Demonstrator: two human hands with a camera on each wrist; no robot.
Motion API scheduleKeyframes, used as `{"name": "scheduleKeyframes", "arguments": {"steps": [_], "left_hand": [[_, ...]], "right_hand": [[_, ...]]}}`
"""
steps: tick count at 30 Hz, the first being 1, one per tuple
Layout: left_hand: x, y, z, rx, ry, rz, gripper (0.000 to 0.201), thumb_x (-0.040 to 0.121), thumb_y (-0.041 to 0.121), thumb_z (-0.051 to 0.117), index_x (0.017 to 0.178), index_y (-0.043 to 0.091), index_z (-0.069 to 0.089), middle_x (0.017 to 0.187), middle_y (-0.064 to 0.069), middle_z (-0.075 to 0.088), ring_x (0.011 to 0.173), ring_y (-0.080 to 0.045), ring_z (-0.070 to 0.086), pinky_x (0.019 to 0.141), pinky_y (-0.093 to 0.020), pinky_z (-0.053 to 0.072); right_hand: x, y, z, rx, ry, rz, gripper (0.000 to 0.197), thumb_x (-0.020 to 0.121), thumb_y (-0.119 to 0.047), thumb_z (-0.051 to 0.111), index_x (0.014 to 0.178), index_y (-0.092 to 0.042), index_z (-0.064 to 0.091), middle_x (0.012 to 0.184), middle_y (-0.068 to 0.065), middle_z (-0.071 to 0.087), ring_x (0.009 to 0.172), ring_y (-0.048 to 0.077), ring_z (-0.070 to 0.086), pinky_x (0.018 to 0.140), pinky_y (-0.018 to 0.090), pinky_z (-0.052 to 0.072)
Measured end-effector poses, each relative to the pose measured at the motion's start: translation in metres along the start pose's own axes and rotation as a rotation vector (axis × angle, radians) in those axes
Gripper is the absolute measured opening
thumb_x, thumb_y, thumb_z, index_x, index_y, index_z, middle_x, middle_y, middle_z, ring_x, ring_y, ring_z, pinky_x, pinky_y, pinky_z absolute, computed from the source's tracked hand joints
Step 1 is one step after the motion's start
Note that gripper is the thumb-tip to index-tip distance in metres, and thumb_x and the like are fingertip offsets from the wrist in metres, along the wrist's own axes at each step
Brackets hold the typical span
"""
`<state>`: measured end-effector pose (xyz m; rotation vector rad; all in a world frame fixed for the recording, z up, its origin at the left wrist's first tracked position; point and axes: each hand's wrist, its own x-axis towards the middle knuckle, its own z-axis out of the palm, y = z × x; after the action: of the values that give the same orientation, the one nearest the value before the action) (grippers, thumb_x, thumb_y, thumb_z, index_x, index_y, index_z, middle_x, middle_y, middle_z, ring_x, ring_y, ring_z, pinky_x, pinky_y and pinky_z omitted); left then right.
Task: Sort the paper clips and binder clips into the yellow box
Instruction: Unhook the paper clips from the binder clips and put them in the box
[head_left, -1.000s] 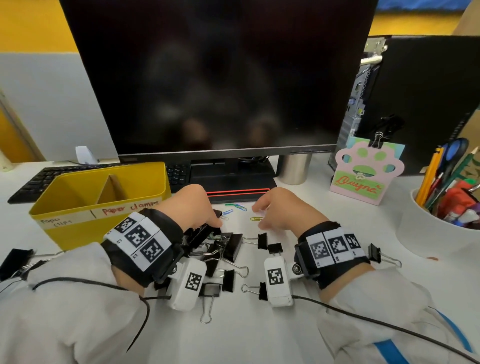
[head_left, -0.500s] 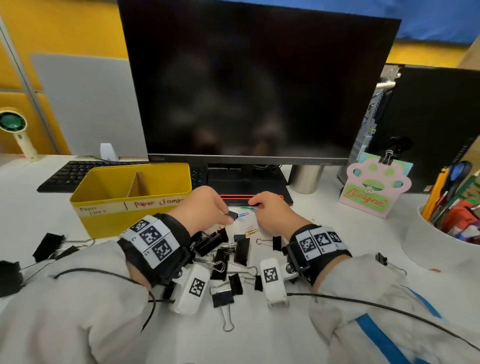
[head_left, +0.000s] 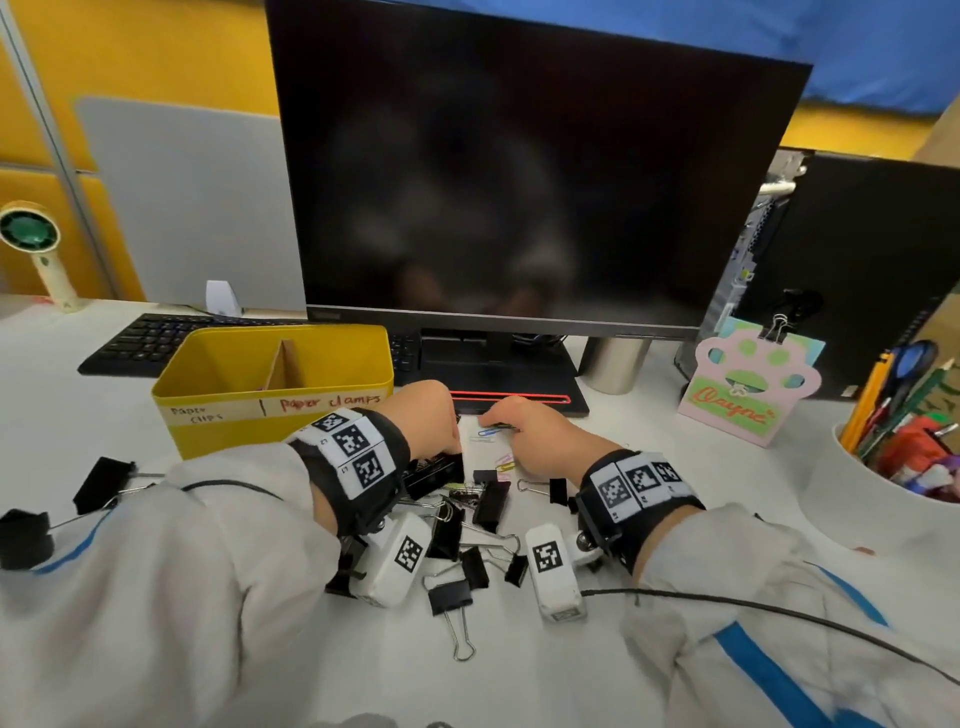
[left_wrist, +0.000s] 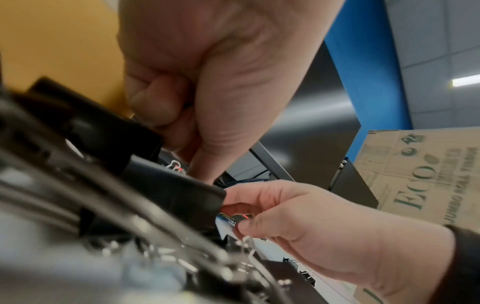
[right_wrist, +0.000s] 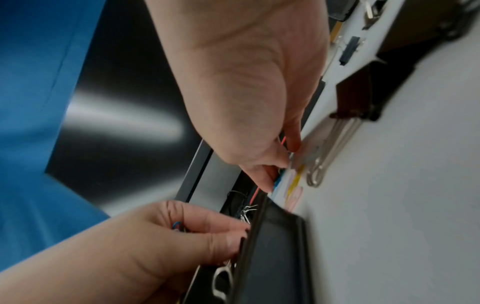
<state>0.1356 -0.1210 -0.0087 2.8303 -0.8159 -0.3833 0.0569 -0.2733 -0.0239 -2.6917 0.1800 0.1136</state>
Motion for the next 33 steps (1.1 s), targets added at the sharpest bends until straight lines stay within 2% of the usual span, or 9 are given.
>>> {"name": "scheduleKeyframes", "arguments": {"steps": [5, 8, 11, 15, 19, 24, 27, 30, 33], "left_hand": [[-0.017, 0.003, -0.009, 0.049, -0.002, 0.050, 0.035, 0.089, 0.034, 0.073, 0.119, 0.016, 0.073, 0.116, 0.001, 0.070, 0.107, -0.018, 0.066, 0.096, -0.034, 0.054], [-0.033, 0.010, -0.015, -0.084, 0.037, 0.262, 0.031, 0.085, 0.044, 0.075, 0.109, 0.024, 0.079, 0.111, 0.011, 0.069, 0.101, -0.009, 0.062, 0.089, -0.028, 0.052], [-0.040, 0.022, -0.012, -0.050, 0.006, 0.351, 0.039, 0.079, 0.054, 0.076, 0.105, 0.025, 0.080, 0.100, 0.014, 0.068, 0.088, -0.004, 0.059, 0.075, -0.022, 0.048], [-0.038, 0.033, -0.001, 0.021, -0.085, 0.331, 0.043, 0.072, 0.058, 0.080, 0.099, 0.024, 0.082, 0.095, 0.009, 0.074, 0.093, -0.012, 0.067, 0.086, -0.031, 0.056], [-0.041, 0.027, -0.011, 0.049, -0.138, 0.285, 0.042, 0.071, 0.050, 0.084, 0.099, 0.020, 0.081, 0.094, 0.006, 0.076, 0.090, -0.013, 0.068, 0.086, -0.029, 0.056], [-0.043, 0.016, -0.017, 0.072, -0.165, 0.228, 0.039, 0.069, 0.050, 0.087, 0.096, 0.022, 0.082, 0.095, 0.007, 0.076, 0.092, -0.013, 0.067, 0.085, -0.026, 0.054], [-0.044, 0.012, -0.017, 0.030, -0.158, 0.182, 0.041, 0.067, 0.051, 0.087, 0.096, 0.023, 0.082, 0.096, 0.006, 0.075, 0.096, -0.014, 0.067, 0.085, -0.028, 0.054], [-0.043, 0.007, -0.016, -0.164, -0.130, 0.052, 0.052, 0.066, 0.058, 0.085, 0.100, 0.019, 0.079, 0.083, 0.005, 0.069, 0.073, -0.016, 0.061, 0.064, -0.028, 0.053], [-0.044, 0.003, -0.015, -0.642, -0.168, -0.089, 0.051, 0.077, 0.058, 0.076, 0.102, 0.014, 0.076, 0.065, 0.000, 0.042, 0.053, -0.014, 0.030, 0.046, -0.023, 0.026]], "right_hand": [[-0.009, -0.011, -0.021, -0.012, -0.122, -0.045, 0.051, 0.092, 0.011, 0.044, 0.125, -0.020, 0.069, 0.138, -0.001, 0.056, 0.129, 0.017, 0.050, 0.109, 0.033, 0.042], [-0.020, -0.006, -0.034, 0.016, -0.057, -0.017, 0.028, 0.091, -0.005, 0.064, 0.109, -0.024, 0.074, 0.118, -0.007, 0.063, 0.112, 0.014, 0.058, 0.091, 0.028, 0.048], [-0.034, 0.003, -0.042, 0.014, -0.154, 0.057, 0.019, 0.073, -0.028, 0.087, 0.087, -0.026, 0.075, 0.099, -0.006, 0.068, 0.089, 0.015, 0.065, 0.076, 0.028, 0.055], [-0.046, 0.013, -0.045, -0.116, -0.270, 0.152, 0.015, 0.071, -0.022, 0.089, 0.082, -0.022, 0.078, 0.074, -0.011, 0.070, 0.070, 0.011, 0.063, 0.066, 0.025, 0.053], [-0.045, 0.015, -0.054, -0.309, -0.209, 0.225, 0.029, 0.065, -0.020, 0.091, 0.091, -0.022, 0.079, 0.084, -0.010, 0.069, 0.088, 0.017, 0.066, 0.082, 0.033, 0.057], [-0.033, -0.007, -0.034, -0.059, -0.169, 0.044, 0.073, 0.076, -0.031, 0.084, 0.140, -0.040, 0.051, 0.144, -0.007, 0.047, 0.125, 0.020, 0.051, 0.095, 0.032, 0.044], [-0.030, -0.011, -0.016, -0.143, -0.248, -0.053, 0.064, 0.086, -0.037, 0.074, 0.143, -0.044, 0.047, 0.149, -0.008, 0.046, 0.133, 0.020, 0.045, 0.110, 0.038, 0.038], [-0.033, -0.010, -0.011, -0.128, -0.146, -0.090, 0.042, 0.089, -0.027, 0.074, 0.129, -0.034, 0.066, 0.135, -0.006, 0.059, 0.121, 0.017, 0.053, 0.098, 0.029, 0.045], [-0.035, -0.004, -0.007, -0.066, -0.039, -0.091, 0.026, 0.087, -0.016, 0.075, 0.113, -0.021, 0.078, 0.115, -0.005, 0.070, 0.097, 0.014, 0.062, 0.067, 0.011, 0.042]]}}
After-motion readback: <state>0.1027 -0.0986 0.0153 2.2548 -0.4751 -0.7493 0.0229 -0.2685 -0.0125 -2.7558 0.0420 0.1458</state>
